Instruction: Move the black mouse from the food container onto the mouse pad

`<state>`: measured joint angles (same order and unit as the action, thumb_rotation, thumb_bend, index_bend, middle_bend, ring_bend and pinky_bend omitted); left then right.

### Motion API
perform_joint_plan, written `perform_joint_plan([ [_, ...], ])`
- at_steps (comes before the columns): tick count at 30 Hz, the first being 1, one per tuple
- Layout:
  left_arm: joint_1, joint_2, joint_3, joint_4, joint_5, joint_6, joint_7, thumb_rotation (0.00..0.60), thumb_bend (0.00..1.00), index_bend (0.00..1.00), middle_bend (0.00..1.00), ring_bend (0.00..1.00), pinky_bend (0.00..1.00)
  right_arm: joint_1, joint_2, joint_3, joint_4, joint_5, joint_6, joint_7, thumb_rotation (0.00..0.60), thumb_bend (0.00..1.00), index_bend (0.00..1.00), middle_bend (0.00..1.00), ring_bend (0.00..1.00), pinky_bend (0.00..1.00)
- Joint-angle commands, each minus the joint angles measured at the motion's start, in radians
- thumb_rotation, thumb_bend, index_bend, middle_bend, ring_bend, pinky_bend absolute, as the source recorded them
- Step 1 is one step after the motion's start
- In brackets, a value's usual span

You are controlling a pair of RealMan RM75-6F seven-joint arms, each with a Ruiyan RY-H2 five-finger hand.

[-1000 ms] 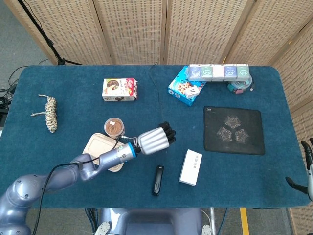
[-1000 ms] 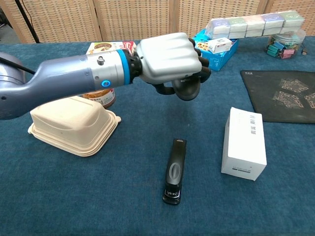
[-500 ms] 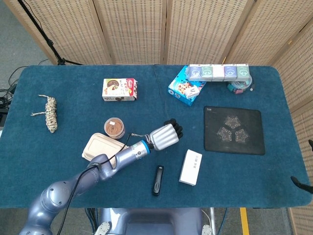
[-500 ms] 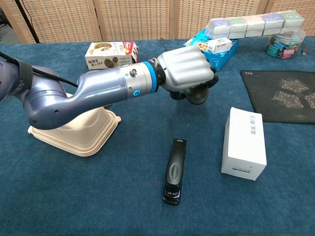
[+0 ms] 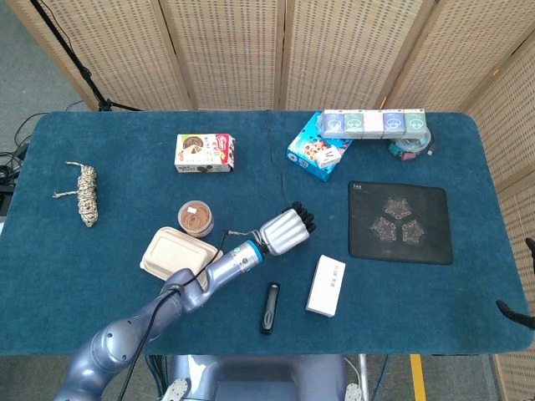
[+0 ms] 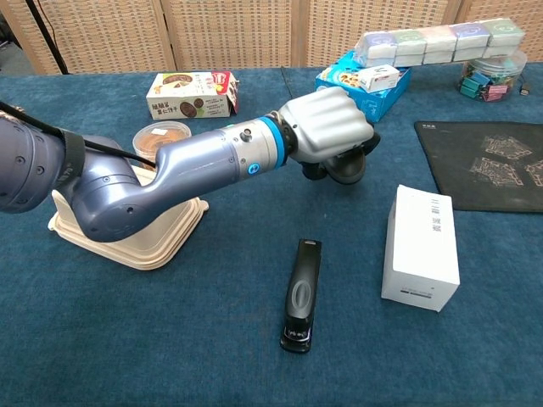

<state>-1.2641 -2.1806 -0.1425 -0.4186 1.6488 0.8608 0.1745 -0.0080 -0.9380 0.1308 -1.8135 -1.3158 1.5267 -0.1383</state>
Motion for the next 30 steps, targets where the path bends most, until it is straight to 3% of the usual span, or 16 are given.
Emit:
perform_joint_plan([
  [1, -0.007, -0.026, -0.017, 0.018, -0.029, -0.01, 0.011, 0.6, 0.28, 0.28, 0.3, 0.28, 0.34, 0.001, 0.0, 0.001, 0.001, 0.002, -0.001, 0.001, 0.6, 0.0, 0.0, 0.0, 0.0, 0.0],
  [5, -0.016, -0.043, -0.031, 0.018, -0.058, -0.022, 0.039, 0.6, 0.25, 0.17, 0.18, 0.19, 0.32, 0.001, 0.001, 0.0, 0.0, 0.001, -0.001, 0.002, 0.6, 0.0, 0.0, 0.0, 0.0, 0.0],
  [9, -0.013, -0.048, -0.032, 0.001, -0.066, 0.003, 0.066, 0.6, 0.22, 0.02, 0.03, 0.05, 0.22, -0.001, 0.003, -0.001, -0.002, 0.0, 0.003, 0.003, 0.6, 0.0, 0.0, 0.0, 0.0, 0.0],
  [15, 0.008, 0.007, -0.055, -0.126, -0.09, 0.067, 0.093, 0.6, 0.18, 0.0, 0.0, 0.0, 0.11, -0.004, 0.005, -0.005, -0.007, -0.007, 0.008, 0.005, 0.6, 0.0, 0.0, 0.0, 0.0, 0.0],
  [19, 0.061, 0.138, -0.078, -0.341, -0.108, 0.142, 0.14, 0.6, 0.11, 0.0, 0.0, 0.0, 0.04, -0.006, 0.007, -0.009, -0.012, -0.019, 0.013, 0.005, 0.6, 0.0, 0.0, 0.0, 0.0, 0.0],
  [24, 0.177, 0.372, -0.108, -0.73, -0.169, 0.213, 0.277, 0.6, 0.08, 0.0, 0.0, 0.0, 0.01, -0.01, 0.008, -0.017, -0.022, -0.043, 0.024, 0.002, 0.6, 0.0, 0.0, 0.0, 0.0, 0.0],
  [30, 0.323, 0.652, -0.089, -1.115, -0.239, 0.267, 0.377, 0.6, 0.05, 0.0, 0.0, 0.0, 0.0, -0.012, 0.006, -0.028, -0.032, -0.071, 0.031, -0.007, 0.6, 0.0, 0.0, 0.0, 0.0, 0.0],
])
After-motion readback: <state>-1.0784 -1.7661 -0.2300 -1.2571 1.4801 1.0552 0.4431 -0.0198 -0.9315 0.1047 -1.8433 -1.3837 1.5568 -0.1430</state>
